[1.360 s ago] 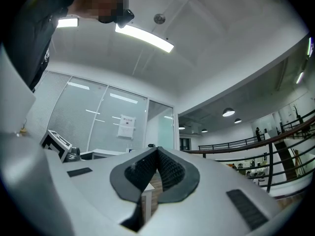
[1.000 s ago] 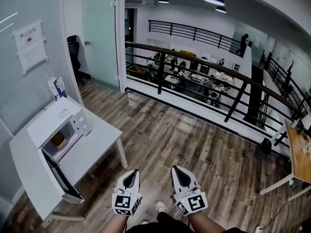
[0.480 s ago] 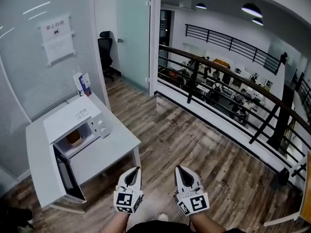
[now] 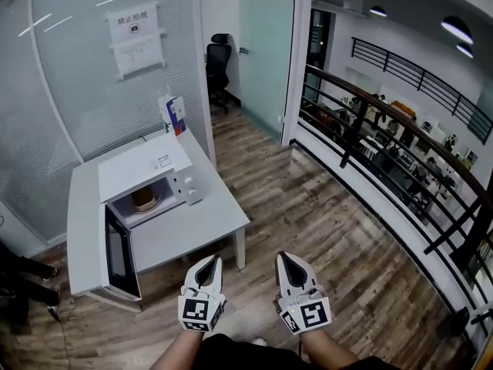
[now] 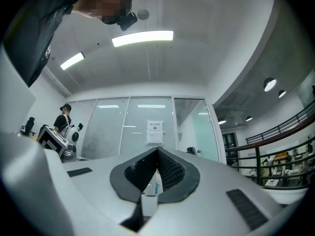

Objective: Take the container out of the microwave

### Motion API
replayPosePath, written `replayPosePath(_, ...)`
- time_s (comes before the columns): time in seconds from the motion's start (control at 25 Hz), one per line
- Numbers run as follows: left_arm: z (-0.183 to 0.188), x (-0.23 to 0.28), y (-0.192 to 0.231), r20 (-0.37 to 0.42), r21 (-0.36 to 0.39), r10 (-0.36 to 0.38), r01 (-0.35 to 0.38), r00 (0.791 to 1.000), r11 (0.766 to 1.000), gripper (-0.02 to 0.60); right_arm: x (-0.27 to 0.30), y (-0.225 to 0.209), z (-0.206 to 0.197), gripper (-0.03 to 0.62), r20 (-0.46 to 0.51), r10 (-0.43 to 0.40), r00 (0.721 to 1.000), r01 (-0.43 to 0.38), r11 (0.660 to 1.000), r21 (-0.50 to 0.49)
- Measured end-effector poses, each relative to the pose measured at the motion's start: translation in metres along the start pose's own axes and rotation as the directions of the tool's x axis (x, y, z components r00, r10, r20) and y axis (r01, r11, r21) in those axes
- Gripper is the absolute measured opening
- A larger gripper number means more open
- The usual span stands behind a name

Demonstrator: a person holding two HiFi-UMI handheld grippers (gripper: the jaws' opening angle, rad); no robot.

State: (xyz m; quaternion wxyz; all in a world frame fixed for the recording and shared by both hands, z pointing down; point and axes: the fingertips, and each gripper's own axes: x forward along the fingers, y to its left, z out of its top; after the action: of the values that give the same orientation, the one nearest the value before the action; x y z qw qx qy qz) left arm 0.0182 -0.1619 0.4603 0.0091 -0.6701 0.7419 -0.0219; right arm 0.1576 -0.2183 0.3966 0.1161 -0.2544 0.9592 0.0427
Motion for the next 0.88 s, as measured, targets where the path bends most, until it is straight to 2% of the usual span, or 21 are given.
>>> replayPosePath(0.32, -0.001, 0.005, 0.047, -0.007, -0.007, 0.119, -0.119, 0.993, 0.993, 0.005, 0.064, 0.024, -0.013, -0.002, -0.001, 0.127, 0.992, -0.127, 0.991, 0.037)
replayPosePath(0.52, -0.006, 0.025, 0.092, 0.002, -0.007, 0.13, -0.13, 0.992, 0.992, 0.005, 0.126, 0.047, -0.024, -0.002, 0.011, 0.181, 0.983, -0.181, 0.981, 0.066)
replayPosePath(0.88, 0.002, 0.052, 0.173, 0.031, -0.018, 0.14, -0.14, 0.99, 0.99, 0.005, 0.22, 0.095, -0.032, -0.002, 0.012, 0.24, 0.971, -0.24, 0.97, 0.032)
